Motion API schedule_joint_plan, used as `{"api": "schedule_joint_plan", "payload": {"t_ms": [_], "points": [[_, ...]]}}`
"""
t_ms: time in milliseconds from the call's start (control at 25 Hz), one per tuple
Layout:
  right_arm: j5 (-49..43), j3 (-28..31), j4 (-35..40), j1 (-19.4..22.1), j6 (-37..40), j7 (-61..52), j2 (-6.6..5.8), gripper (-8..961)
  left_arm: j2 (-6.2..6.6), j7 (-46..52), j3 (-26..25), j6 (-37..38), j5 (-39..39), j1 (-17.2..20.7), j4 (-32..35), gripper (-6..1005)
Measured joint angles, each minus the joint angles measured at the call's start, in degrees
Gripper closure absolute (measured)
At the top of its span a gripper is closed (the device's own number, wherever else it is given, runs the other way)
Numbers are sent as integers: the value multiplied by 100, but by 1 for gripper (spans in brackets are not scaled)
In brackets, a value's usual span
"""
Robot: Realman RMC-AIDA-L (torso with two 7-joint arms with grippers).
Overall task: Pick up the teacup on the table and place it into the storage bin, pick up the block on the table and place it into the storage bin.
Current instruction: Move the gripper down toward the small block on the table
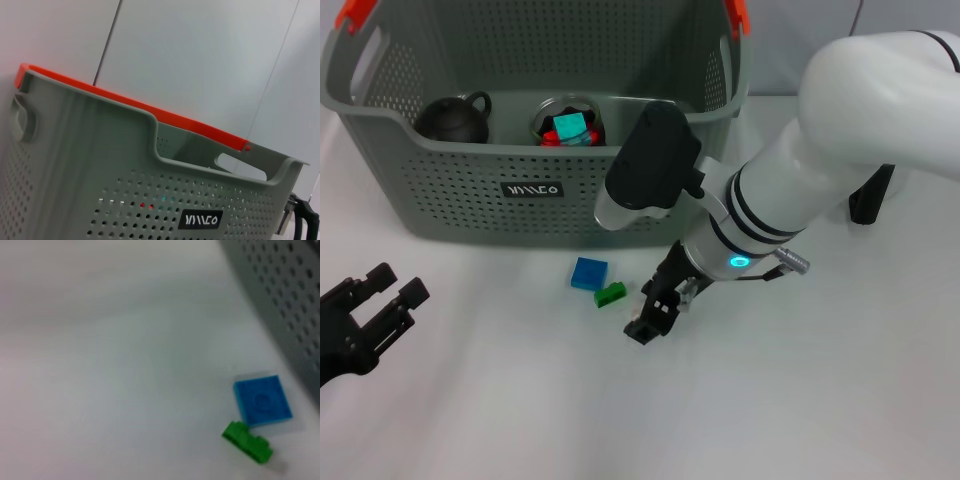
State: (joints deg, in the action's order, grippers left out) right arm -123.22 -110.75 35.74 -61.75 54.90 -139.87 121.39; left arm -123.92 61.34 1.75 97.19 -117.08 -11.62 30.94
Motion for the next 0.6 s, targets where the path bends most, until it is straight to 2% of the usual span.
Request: {"api": "schedule_joint_plan", "payload": {"t_ms": [280,600], "points": [[97,116,15,-29,370,-54,-56,346,-1,0,-7,-8,-7,-9,0,470],[59,93,-84,-39,60,-135,-43,379,-1,0,18,-7,-8,-16,0,470]]}}
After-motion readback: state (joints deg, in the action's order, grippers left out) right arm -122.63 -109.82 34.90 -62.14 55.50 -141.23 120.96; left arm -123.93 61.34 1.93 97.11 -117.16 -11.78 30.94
